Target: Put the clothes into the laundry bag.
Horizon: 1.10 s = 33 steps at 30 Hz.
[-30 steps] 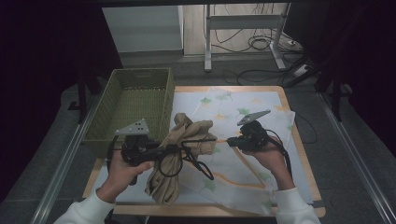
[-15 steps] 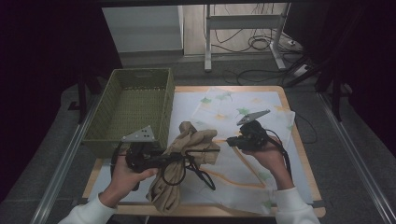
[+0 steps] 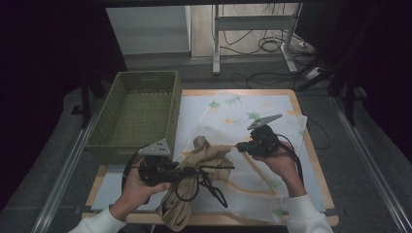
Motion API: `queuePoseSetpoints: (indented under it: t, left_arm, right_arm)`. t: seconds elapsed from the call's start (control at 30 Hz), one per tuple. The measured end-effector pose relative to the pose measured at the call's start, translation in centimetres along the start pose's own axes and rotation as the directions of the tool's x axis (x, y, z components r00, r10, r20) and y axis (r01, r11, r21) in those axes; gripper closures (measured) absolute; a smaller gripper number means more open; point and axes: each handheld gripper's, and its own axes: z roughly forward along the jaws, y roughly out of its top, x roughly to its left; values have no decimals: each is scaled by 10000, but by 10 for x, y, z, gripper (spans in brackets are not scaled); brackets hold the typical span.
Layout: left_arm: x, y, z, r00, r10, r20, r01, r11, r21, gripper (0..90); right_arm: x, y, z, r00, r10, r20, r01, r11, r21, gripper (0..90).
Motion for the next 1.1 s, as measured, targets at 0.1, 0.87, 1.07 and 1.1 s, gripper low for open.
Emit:
queuePoseSetpoints:
  t: [0.1,0.87,1.07,1.1]
  left_arm:
    - [0,-3,4,10000,-96,1,96,9999,120,807]
    - [7,-5,46,9994,-305,138,291,9957,885,807]
    - [9,-3,55,9992,-357,189,338,9951,927,808]
    - [9,-3,56,9992,-358,195,338,9947,967,808]
  right_arm:
    - [-2,0,-1,10000,37,13,-37,10000,-47,856]
    - [-2,0,-7,10000,43,-87,-45,9996,-276,856]
    - [-2,0,-7,9999,23,-108,-26,9995,-300,856]
    - [-2,1,-7,9999,23,-118,-27,9995,-305,856]
